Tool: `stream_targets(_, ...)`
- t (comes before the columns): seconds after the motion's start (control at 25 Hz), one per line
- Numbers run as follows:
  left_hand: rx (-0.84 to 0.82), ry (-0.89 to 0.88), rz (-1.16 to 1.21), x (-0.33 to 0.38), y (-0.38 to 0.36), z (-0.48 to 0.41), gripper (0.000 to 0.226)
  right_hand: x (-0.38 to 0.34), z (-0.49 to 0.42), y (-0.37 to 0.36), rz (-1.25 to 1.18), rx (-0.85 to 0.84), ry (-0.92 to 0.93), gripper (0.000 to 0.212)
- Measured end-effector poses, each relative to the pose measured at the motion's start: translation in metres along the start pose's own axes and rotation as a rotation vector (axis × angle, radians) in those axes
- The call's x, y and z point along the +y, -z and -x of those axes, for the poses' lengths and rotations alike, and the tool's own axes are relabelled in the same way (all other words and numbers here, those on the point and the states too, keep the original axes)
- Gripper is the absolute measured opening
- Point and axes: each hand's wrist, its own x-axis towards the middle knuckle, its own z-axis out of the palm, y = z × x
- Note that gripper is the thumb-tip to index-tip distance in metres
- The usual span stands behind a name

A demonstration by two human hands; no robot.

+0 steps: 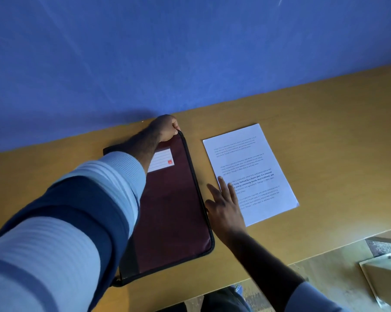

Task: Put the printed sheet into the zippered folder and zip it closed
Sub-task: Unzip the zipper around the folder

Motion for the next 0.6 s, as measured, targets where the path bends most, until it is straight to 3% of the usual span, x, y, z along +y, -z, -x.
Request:
stream_targets(0.08, 0.043, 0.016, -0.064, 0.008, -0.001, 0.009, 0.010, 0.000, 0.013, 0.001, -0.015, 0.013, -0.003, 0.014)
stream_targets(0.16, 0.166, -0.042, -0.287, 0.026, -0.009, 0.032, 0.015, 0.000, 0.017, 0.004, -0.036, 0.013, -0.046, 0.009)
stream_targets(0.28, 0.318, -0.256, -0.323, 0.035, -0.061, 0.113, 0.055, 0.000, 0.012, 0.009, -0.069, -0.005, -0.079, 0.011)
stream_targets(0.44, 0.265, -0.273, -0.319, -0.003, -0.148, 0.250, 0.108, 0.008, 0.008, 0.010, -0.077, -0.021, -0.024, 0.011)
stream_targets(0.6, 0.149, -0.192, -0.441, -0.045, -0.182, 0.307, 0.133, 0.013, 0.005, 0.010, -0.064, -0.064, -0.033, 0.013)
